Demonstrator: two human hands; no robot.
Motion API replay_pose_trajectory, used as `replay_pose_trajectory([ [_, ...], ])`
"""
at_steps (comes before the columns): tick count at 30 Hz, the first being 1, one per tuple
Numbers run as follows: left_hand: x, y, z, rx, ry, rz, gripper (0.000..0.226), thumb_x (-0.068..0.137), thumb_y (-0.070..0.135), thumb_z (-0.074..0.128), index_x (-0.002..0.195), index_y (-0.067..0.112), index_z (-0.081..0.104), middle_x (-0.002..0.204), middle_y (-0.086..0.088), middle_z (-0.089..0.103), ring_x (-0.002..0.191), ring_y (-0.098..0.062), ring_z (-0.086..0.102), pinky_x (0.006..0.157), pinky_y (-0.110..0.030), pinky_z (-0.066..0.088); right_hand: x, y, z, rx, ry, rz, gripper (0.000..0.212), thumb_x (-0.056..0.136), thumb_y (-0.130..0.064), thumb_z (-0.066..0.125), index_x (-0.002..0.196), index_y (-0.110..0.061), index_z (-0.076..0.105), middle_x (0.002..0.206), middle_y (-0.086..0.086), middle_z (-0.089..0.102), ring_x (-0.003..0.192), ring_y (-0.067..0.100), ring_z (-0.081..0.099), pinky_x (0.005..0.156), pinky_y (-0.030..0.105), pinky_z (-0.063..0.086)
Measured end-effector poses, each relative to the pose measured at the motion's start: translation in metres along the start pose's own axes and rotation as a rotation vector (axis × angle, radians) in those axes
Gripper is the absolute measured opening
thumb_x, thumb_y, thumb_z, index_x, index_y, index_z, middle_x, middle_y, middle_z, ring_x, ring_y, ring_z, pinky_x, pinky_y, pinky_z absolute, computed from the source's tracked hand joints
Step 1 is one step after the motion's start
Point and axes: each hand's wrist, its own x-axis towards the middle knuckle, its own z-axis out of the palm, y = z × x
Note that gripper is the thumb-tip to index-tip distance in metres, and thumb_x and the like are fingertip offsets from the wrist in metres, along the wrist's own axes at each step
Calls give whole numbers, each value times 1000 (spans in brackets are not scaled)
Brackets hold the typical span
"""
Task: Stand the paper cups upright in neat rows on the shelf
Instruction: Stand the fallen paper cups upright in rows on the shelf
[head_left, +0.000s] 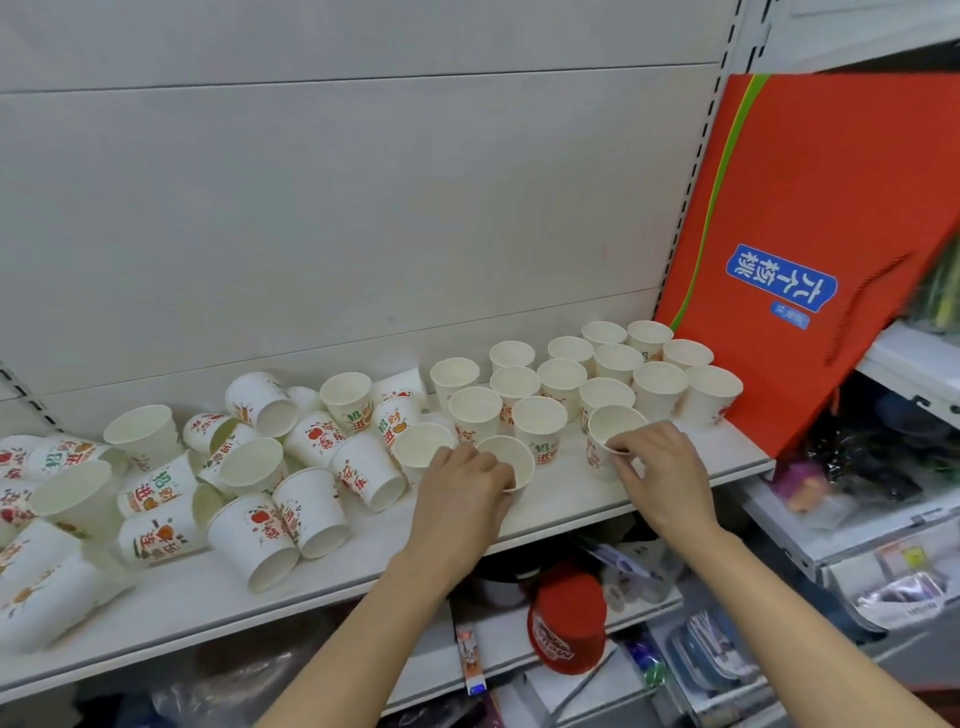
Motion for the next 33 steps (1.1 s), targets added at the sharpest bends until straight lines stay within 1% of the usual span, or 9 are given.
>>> replay_pose_trajectory([
  [3, 2, -1, 0, -55, 34, -28, 35, 66, 38, 84, 95, 25, 71, 94, 8, 70, 89, -21, 61, 70, -33, 47, 11, 12, 5, 3, -28, -7, 21, 71, -5, 81, 86, -15, 71, 79, -3, 67, 81, 24, 55, 67, 37, 47],
  [6, -11, -25, -11, -122, 131, -141, 53, 69, 48, 82, 114, 23, 68, 112, 7, 68, 103, -19, 58, 83, -36, 48, 14, 15, -2, -9, 53, -54, 26, 74, -15, 79, 98, -14, 71, 92, 0, 68, 91, 26, 55, 78, 36, 44],
  [9, -23, -61, -20, 22, 60, -273, 52, 67, 48, 83, 111, 24, 69, 110, 5, 69, 105, -24, 59, 88, -39, 42, 13, -8, -3, 0, 132, -195, 29, 81, -29, 68, 104, -13, 70, 99, 0, 67, 95, 23, 54, 81, 34, 42],
  [13, -18, -66, -13, 124, -57, -274, 16, 73, 34, 81, 84, 25, 75, 89, 6, 73, 93, -23, 63, 89, -36, 30, 12, -56, 23, 147, 41, -363, 31, 84, -38, 63, 104, -14, 69, 97, -2, 65, 97, 21, 53, 84, 29, 38],
  [18, -22, -49, -14, 66, -37, -271, 10, 74, 33, 79, 75, 27, 72, 76, 10, 71, 80, -19, 64, 83, -37, 42, 15, -76, 52, 162, -61, -431, 15, 73, -24, 76, 84, -17, 68, 78, -4, 63, 80, 22, 56, 76, 32, 36],
  [21, -22, -37, -12, 66, -22, -213, 15, 69, 35, 82, 70, 28, 69, 71, 12, 69, 75, -16, 64, 83, -32, 34, 13, -65, 45, 158, -64, -465, 10, 75, -20, 75, 76, -17, 65, 69, -5, 60, 72, 20, 53, 77, 29, 35],
  [27, -10, -28, 4, 52, -46, -141, 6, 79, 31, 70, 81, 26, 71, 82, 9, 70, 85, -21, 63, 84, -35, 43, 1, -35, 19, 111, -104, -462, 11, 81, -28, 62, 79, -18, 68, 70, -7, 62, 74, 19, 55, 76, 30, 35],
  [31, -11, -36, -4, -56, -20, -164, 30, 78, 50, 73, 99, 29, 72, 100, 11, 71, 98, -16, 62, 87, -34, 45, 5, -32, 25, 102, -98, -415, 9, 80, -26, 65, 83, -18, 69, 75, -7, 63, 77, 21, 56, 74, 30, 34],
  [33, -6, -53, -23, -163, 16, -251, 37, 80, 56, 68, 106, 30, 72, 107, 13, 70, 102, -11, 60, 88, -32, 45, 6, -35, 25, 120, -65, -401, 12, 79, -27, 69, 86, -18, 70, 79, -7, 64, 82, 20, 54, 74, 28, 33],
])
